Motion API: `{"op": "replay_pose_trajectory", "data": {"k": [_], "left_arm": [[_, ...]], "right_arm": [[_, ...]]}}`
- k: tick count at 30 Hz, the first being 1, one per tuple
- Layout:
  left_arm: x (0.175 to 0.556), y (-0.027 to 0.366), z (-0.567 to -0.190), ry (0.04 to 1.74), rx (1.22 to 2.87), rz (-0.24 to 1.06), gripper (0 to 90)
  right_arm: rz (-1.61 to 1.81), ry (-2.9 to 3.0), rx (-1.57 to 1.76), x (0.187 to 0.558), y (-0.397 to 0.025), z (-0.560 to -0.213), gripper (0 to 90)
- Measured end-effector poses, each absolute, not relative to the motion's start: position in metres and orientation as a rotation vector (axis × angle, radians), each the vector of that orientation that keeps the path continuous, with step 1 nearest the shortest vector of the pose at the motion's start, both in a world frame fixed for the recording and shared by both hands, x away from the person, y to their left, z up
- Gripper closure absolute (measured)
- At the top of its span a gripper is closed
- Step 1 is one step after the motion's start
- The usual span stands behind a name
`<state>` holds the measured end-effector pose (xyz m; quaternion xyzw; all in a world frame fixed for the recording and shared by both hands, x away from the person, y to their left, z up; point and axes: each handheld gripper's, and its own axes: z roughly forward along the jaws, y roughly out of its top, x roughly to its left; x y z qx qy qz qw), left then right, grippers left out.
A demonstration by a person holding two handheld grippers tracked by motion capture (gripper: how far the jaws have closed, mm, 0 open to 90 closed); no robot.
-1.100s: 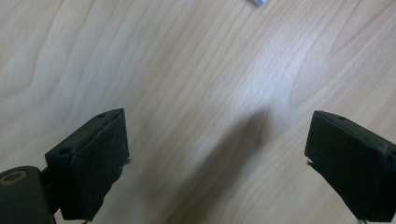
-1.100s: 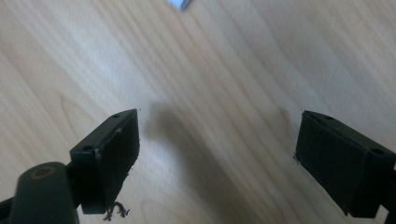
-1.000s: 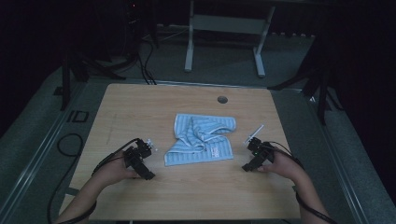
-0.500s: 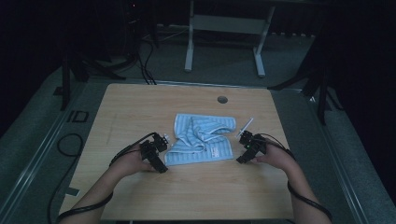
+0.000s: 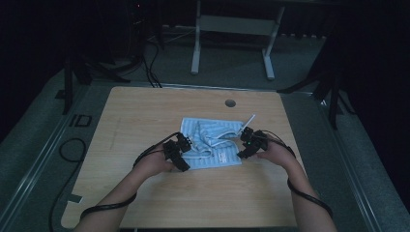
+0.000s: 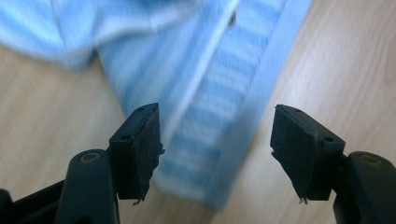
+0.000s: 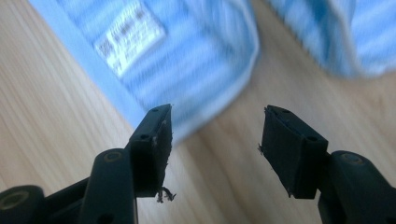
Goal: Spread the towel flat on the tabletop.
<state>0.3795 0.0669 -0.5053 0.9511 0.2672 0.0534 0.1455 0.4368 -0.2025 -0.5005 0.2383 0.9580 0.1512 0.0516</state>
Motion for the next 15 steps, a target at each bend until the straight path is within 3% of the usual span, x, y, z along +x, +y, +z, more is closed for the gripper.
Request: {"op": "replay_pose_trajectory", "data": {"k": [5,15], "left_arm": [[0.389,0.049,-0.503,0.770,2.680,0.192,39.3],[0.394,0.009,-0.515,0.811,2.587,0.249,36.8]], "right_arm": [[0.547,2.907,0.651,0.441,-0.177,-0.497,44.2],[0.609,2.866,0.639,0.452,-0.155,-0.505,44.3]]}}
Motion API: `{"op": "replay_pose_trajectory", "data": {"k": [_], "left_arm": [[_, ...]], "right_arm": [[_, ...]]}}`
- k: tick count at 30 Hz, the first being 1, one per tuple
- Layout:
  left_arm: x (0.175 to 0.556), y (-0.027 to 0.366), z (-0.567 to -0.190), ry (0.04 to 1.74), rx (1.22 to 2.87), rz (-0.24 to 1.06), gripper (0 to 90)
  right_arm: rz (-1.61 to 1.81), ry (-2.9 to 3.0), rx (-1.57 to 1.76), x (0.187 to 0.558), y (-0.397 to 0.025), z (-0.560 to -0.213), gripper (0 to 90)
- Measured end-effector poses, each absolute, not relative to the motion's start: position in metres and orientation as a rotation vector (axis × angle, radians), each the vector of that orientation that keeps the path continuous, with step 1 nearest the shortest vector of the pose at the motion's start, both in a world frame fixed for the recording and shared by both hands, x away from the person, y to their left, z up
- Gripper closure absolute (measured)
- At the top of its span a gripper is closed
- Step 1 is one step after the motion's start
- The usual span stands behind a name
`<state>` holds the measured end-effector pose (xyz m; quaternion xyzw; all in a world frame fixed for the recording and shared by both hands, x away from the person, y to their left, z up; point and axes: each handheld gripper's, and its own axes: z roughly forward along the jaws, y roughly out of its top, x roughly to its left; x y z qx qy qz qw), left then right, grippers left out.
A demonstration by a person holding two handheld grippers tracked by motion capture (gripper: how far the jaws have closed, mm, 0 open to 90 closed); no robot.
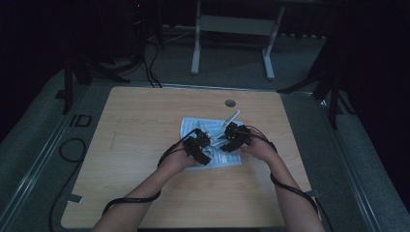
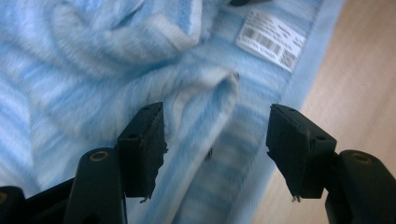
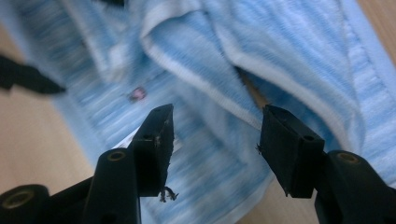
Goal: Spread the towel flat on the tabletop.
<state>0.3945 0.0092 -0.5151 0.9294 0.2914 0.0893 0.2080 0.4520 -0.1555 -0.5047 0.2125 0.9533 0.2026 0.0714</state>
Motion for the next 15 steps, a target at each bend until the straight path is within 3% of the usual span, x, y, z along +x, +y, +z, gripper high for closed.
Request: {"op": "replay_pose_trajectory", "data": {"k": [3,6,8,9,11,15], "left_arm": [[0.399,0.001,-0.522,0.829,2.601,0.295,36.1],[0.403,-0.004,-0.526,0.834,2.616,0.353,42.0],[0.405,-0.005,-0.525,0.843,2.605,0.379,51.6],[0.405,-0.004,-0.524,0.861,2.583,0.392,66.5],[0.406,-0.002,-0.522,0.865,2.572,0.407,81.2],[0.405,0.004,-0.515,0.872,2.546,0.385,86.4]], "right_arm": [[0.599,2.869,0.674,0.459,-0.154,-0.510,44.5],[0.578,2.876,0.671,0.463,-0.152,-0.516,53.8],[0.575,2.894,0.682,0.465,-0.152,-0.517,65.7],[0.589,2.895,0.687,0.464,-0.152,-0.517,77.3],[0.610,2.902,0.696,0.464,-0.154,-0.514,84.3],[0.634,2.903,0.692,0.462,-0.156,-0.510,85.9]]}}
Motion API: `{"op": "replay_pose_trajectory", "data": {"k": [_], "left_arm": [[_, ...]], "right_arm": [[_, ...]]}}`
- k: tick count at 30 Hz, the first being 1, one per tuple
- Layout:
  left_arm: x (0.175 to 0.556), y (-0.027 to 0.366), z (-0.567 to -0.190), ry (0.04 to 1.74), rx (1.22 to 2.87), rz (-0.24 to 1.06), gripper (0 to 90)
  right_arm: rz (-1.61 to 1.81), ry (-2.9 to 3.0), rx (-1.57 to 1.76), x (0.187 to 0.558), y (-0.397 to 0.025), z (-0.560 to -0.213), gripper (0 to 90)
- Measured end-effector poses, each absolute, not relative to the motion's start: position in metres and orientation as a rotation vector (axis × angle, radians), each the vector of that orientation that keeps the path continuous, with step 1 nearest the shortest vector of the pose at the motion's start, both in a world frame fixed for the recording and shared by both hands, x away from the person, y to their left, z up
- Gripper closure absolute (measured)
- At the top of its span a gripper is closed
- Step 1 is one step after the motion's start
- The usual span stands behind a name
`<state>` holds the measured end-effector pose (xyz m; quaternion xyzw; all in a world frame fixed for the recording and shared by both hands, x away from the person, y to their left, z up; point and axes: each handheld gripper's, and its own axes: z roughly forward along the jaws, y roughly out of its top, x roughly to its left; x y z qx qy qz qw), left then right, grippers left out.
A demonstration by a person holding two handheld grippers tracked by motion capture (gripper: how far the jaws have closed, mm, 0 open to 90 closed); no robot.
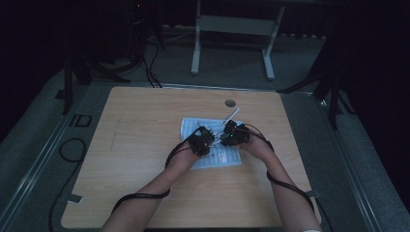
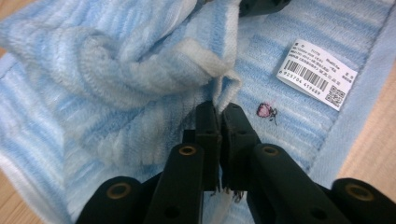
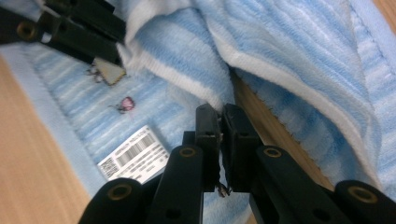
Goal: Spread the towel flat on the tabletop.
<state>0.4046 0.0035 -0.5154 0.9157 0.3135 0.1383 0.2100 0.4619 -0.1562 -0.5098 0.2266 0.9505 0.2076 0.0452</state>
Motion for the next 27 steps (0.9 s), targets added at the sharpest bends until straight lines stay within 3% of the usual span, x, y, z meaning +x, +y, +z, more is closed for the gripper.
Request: {"op": "replay_pose_trajectory", "data": {"k": [21,27], "left_arm": [[0.393,0.085,-0.460,0.999,2.381,0.476,86.8],[0.400,0.102,-0.470,1.073,2.347,0.459,86.8]], "right_arm": [[0.735,2.828,0.655,0.423,-0.208,-0.466,86.1],[0.802,2.819,0.703,0.402,-0.236,-0.468,86.1]]}}
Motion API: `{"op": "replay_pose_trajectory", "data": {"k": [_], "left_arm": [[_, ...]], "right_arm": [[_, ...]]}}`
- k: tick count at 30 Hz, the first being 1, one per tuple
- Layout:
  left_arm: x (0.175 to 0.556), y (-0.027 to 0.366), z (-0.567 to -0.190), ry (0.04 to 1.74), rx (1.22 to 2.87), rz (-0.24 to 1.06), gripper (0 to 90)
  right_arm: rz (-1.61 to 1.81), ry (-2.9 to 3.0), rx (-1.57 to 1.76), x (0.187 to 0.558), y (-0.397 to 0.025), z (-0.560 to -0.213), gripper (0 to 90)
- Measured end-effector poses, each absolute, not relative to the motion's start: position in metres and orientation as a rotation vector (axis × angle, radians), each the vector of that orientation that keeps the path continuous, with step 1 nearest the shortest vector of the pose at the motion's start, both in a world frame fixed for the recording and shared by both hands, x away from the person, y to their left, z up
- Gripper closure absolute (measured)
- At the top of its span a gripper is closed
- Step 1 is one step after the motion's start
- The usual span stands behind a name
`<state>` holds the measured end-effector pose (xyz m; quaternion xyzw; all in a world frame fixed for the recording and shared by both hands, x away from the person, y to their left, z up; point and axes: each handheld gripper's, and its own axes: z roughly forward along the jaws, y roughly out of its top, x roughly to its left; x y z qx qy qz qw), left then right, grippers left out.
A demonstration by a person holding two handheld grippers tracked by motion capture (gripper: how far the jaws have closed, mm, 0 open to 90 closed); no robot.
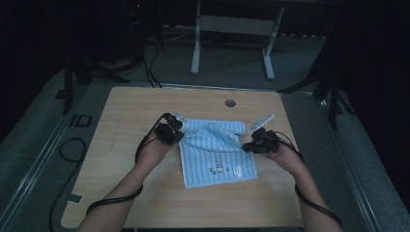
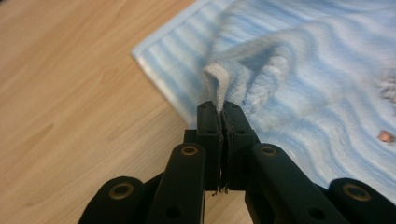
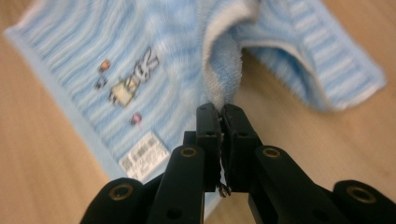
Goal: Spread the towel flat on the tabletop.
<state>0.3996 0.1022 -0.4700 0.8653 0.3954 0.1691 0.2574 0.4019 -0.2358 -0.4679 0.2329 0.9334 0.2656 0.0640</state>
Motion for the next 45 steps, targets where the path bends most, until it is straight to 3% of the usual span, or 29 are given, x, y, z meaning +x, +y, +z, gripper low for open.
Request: {"op": "replay_pose_trajectory", "data": {"k": [4,7,9,11,12,13,14,18,20,28,31,34,35,36,45], "left_arm": [[0.408,0.111,-0.488,1.149,2.335,0.489,86.7],[0.418,0.120,-0.502,1.204,2.333,0.389,85.2],[0.421,0.121,-0.509,1.223,2.362,0.356,80.1],[0.422,0.122,-0.514,1.240,2.371,0.324,68.9],[0.422,0.123,-0.515,1.240,2.368,0.315,64.5],[0.421,0.123,-0.515,1.245,2.366,0.297,64.5],[0.421,0.123,-0.515,1.249,2.364,0.297,58.9],[0.419,0.122,-0.513,1.218,2.364,0.287,56.5],[0.417,0.120,-0.512,1.175,2.364,0.274,56.7],[0.415,0.114,-0.513,1.136,2.350,0.252,62.5],[0.416,0.115,-0.512,1.139,2.336,0.237,65.6],[0.414,0.116,-0.512,1.129,2.327,0.237,74.7],[0.413,0.117,-0.512,1.121,2.330,0.244,79.9],[0.412,0.117,-0.511,1.114,2.335,0.249,83.7],[0.396,0.122,-0.489,1.052,2.304,0.321,85.6]], "right_arm": [[0.801,2.822,0.736,0.395,-0.244,-0.476,89.8],[0.787,2.848,0.758,0.390,-0.249,-0.486,89.8],[0.751,2.863,0.764,0.389,-0.250,-0.492,89.7],[0.754,2.861,0.774,0.391,-0.250,-0.494,89.3],[0.769,2.851,0.775,0.393,-0.246,-0.494,81.2],[0.769,2.851,0.775,0.393,-0.246,-0.494,81.2],[0.779,2.846,0.779,0.394,-0.244,-0.492,78.1],[0.798,2.846,0.751,0.400,-0.226,-0.484,63.3],[0.808,2.857,0.700,0.403,-0.208,-0.477,55.1],[0.807,2.886,0.690,0.417,-0.165,-0.478,42.7],[0.773,2.901,0.714,0.426,-0.154,-0.484,43.8],[0.756,2.898,0.721,0.430,-0.151,-0.487,62.9],[0.749,2.900,0.726,0.430,-0.151,-0.486,75.8],[0.737,2.894,0.715,0.429,-0.153,-0.485,82.8],[0.870,2.793,0.726,0.413,-0.196,-0.446,85.6]]}}
